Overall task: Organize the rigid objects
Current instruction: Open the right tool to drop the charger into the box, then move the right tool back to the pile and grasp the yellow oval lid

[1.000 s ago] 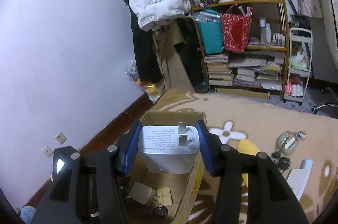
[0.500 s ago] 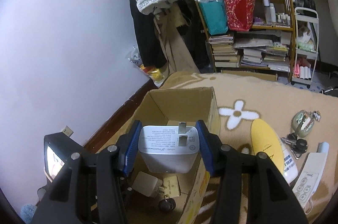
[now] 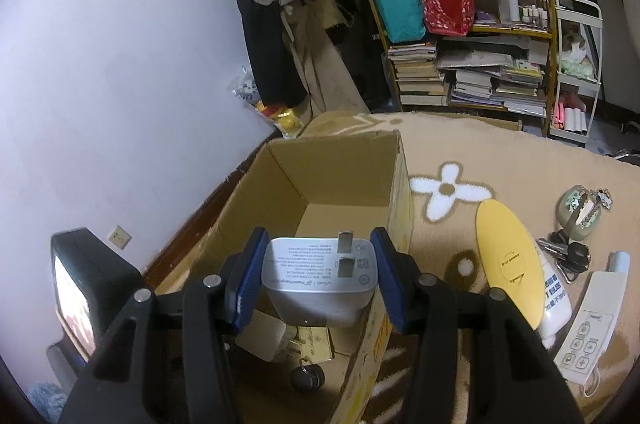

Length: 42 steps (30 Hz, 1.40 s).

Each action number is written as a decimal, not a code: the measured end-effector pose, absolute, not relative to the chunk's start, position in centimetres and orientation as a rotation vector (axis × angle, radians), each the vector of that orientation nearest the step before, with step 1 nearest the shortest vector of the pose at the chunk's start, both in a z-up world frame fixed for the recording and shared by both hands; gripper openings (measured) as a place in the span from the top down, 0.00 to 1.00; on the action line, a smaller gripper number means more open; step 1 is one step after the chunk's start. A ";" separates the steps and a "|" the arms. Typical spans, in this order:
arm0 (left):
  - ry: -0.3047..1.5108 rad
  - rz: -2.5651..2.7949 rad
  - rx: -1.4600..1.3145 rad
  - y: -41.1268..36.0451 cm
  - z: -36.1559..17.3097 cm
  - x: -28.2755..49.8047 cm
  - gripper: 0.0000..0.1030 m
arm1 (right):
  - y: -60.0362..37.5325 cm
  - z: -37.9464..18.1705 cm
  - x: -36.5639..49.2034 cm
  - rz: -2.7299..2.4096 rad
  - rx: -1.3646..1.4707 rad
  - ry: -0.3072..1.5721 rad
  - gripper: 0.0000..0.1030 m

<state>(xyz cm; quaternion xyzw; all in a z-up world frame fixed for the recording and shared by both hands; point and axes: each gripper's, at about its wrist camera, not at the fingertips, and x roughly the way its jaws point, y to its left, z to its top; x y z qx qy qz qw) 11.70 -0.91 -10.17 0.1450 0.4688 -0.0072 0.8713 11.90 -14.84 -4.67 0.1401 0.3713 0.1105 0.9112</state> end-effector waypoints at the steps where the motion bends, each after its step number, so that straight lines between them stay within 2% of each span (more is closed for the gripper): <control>1: 0.980 -0.015 0.305 -0.9 -10.2 11.7 0.80 | -14.7 -4.8 11.9 0.228 0.282 0.770 0.47; 6: 0.976 -0.015 0.311 -1.0 -10.2 11.7 0.80 | -14.1 -5.1 11.8 0.216 0.224 0.775 0.46; 16: 0.984 -0.008 0.326 -1.0 -10.7 11.8 0.81 | -15.5 -4.2 11.5 0.192 0.282 0.745 0.46; 18: 0.985 -0.011 0.314 -0.9 -10.6 11.9 0.81 | -15.8 -3.7 11.6 0.160 0.249 0.730 0.39; 20: 0.986 -0.010 0.315 -0.9 -10.6 11.9 0.81 | -16.0 -3.1 11.6 0.132 0.211 0.710 0.25; 25: 0.983 -0.008 0.323 -1.1 -10.6 11.8 0.81 | -18.4 -2.2 11.8 0.057 0.214 0.676 0.01; 42: 0.981 -0.012 0.314 -1.1 -10.5 11.5 0.82 | -23.8 -9.1 13.3 -0.122 0.148 0.836 0.00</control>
